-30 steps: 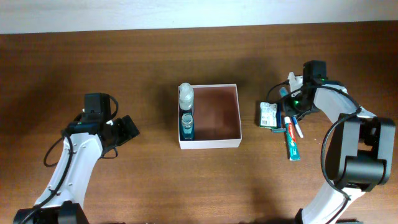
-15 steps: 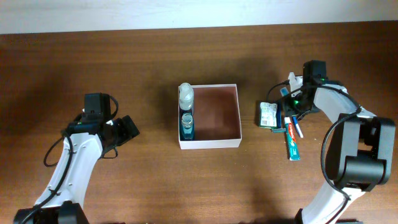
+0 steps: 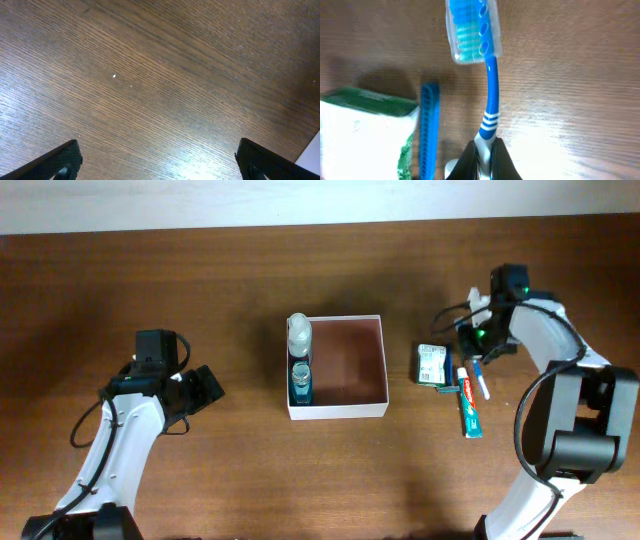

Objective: Pack container
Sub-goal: 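Lift the toothbrush with the right gripper and carry it over the box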

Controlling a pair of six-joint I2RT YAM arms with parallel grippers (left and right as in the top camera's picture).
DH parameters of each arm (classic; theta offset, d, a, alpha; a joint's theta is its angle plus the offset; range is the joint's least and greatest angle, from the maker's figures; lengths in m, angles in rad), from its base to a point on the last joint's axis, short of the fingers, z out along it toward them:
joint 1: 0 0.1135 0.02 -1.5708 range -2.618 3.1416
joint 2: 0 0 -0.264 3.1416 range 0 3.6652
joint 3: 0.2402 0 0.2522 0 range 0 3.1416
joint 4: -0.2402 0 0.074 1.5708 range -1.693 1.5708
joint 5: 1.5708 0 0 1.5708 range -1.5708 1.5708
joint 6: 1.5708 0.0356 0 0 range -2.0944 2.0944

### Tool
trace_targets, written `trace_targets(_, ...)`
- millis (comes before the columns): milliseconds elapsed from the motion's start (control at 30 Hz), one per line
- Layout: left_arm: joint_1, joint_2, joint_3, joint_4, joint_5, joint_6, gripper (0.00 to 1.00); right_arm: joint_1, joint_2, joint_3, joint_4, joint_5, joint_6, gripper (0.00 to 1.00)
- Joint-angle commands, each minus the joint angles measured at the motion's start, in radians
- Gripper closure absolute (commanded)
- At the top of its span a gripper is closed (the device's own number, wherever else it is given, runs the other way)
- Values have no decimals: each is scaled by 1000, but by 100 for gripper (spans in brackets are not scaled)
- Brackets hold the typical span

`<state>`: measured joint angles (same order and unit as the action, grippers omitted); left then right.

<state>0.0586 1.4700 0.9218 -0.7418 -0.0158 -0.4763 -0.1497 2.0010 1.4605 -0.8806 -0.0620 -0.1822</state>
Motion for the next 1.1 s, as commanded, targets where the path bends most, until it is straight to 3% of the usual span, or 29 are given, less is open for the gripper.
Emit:
trace_targets(0, 3, 8, 2, 0, -7, 2, 0, 6, 0, 108, -60, -9, 13, 96)
trace_targets(367, 3, 8, 2, 0, -7, 2, 0, 64, -106, 304, -250, -36, 74, 96)
trace_targets(733, 3, 8, 2, 0, -7, 2, 0, 286, -358, 311, -280, -39, 251, 96)
trace_targets(1067, 3, 8, 2, 0, -7, 2, 0, 472, -360, 278, -286, -37, 330, 96)
